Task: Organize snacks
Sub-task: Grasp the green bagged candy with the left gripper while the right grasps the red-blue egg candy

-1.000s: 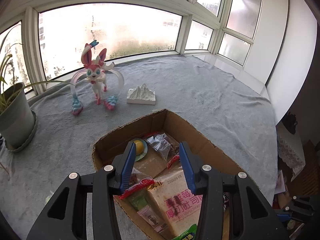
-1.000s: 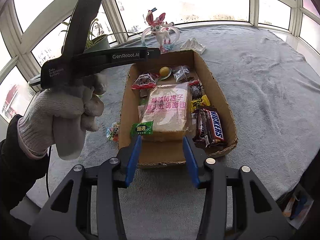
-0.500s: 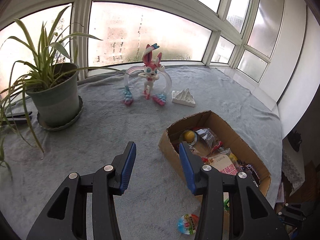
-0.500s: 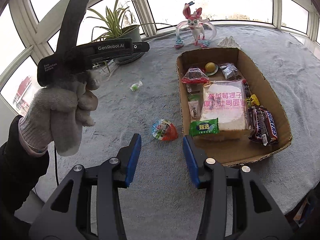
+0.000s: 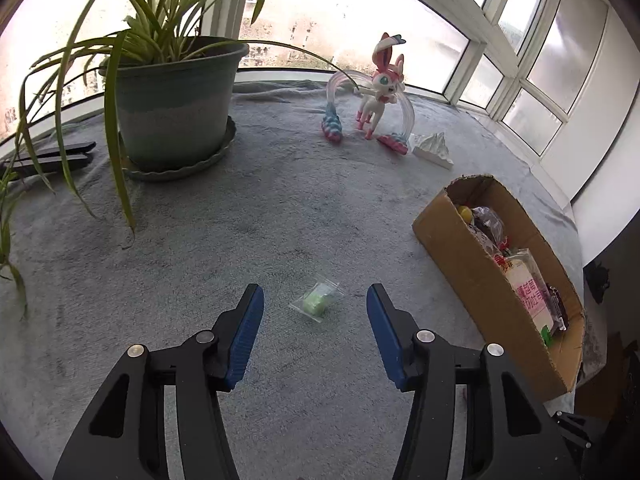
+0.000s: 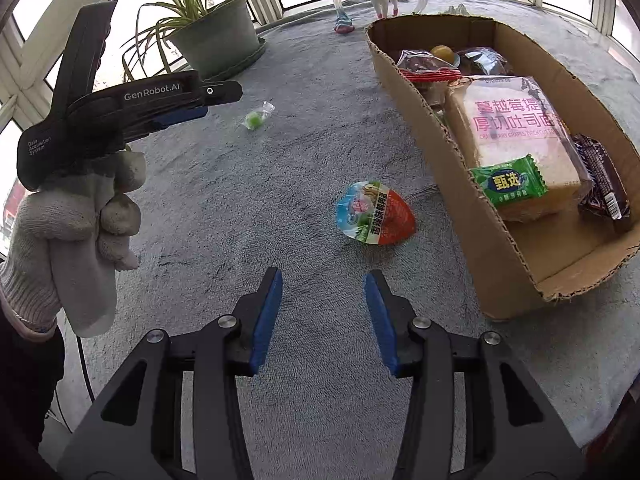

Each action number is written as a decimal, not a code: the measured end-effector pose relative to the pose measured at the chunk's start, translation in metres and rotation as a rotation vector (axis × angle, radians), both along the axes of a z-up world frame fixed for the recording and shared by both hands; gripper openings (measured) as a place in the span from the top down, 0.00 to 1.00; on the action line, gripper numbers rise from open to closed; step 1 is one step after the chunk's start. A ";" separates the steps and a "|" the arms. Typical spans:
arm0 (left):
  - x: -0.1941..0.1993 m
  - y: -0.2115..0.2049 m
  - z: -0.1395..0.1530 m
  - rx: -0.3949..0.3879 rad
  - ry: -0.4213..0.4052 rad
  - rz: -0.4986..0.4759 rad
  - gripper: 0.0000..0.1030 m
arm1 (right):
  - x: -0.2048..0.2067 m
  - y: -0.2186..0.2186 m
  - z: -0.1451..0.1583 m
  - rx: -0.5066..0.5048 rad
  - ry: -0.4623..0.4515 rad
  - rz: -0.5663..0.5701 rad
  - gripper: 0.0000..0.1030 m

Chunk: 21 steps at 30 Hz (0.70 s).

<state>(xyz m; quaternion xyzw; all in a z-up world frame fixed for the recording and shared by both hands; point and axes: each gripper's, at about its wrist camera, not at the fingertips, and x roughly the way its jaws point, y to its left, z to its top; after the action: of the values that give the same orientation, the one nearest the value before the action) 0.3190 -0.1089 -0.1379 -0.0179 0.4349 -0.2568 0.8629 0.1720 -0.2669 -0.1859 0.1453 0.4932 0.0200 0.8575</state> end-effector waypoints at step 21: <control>0.011 -0.029 -0.032 0.067 -0.031 -0.112 0.55 | 0.043 -0.002 -0.009 -0.096 -0.045 -0.127 0.56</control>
<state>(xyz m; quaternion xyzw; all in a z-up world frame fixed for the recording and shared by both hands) 0.3303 -0.1378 -0.1695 0.0393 0.4302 -0.2902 0.8539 0.2154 -0.2693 -0.1952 0.1345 0.4638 -0.0551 0.8739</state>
